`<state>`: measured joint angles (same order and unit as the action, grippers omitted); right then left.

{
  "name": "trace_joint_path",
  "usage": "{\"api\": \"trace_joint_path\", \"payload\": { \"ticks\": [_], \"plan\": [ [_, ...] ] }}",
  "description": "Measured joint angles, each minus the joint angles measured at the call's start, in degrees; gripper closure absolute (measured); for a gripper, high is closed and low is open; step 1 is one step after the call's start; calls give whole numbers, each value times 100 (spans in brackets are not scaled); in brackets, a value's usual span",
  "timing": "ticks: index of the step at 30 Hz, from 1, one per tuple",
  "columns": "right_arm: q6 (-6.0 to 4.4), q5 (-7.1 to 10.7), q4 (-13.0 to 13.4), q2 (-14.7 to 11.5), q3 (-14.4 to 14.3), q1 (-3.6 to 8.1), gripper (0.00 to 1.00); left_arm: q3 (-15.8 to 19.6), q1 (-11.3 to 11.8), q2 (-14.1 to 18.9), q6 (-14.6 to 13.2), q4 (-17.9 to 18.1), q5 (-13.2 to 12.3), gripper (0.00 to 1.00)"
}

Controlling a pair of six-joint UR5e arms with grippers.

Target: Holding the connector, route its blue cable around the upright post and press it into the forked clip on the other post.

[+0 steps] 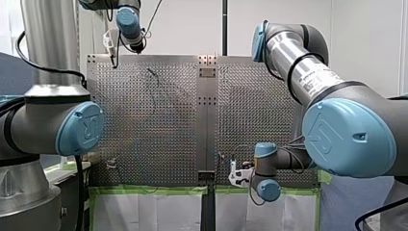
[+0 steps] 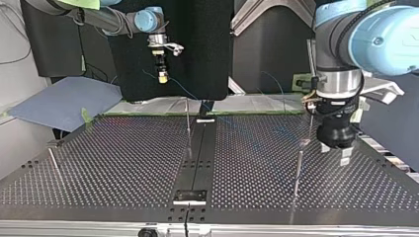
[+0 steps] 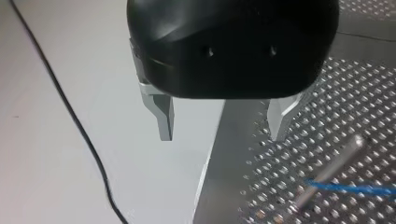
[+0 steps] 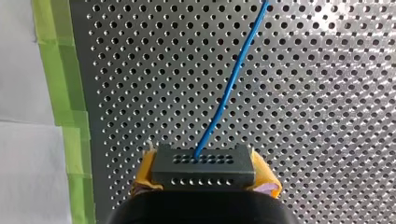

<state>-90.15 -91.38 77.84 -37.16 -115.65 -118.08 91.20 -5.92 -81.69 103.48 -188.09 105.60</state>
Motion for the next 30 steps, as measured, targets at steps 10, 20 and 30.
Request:
{"api": "trace_joint_path", "payload": {
  "ticks": [10,20,30],
  "plan": [
    [40,20,-18,0,11,-31,100,-103,3,-387,-539,-448,-171,0],
    [48,17,-23,-3,12,-41,100,-105,-53,-505,-644,-487,-228,0],
    [48,21,-22,-1,15,-46,100,-105,-91,-505,-641,-491,-222,0]
  ]
}}
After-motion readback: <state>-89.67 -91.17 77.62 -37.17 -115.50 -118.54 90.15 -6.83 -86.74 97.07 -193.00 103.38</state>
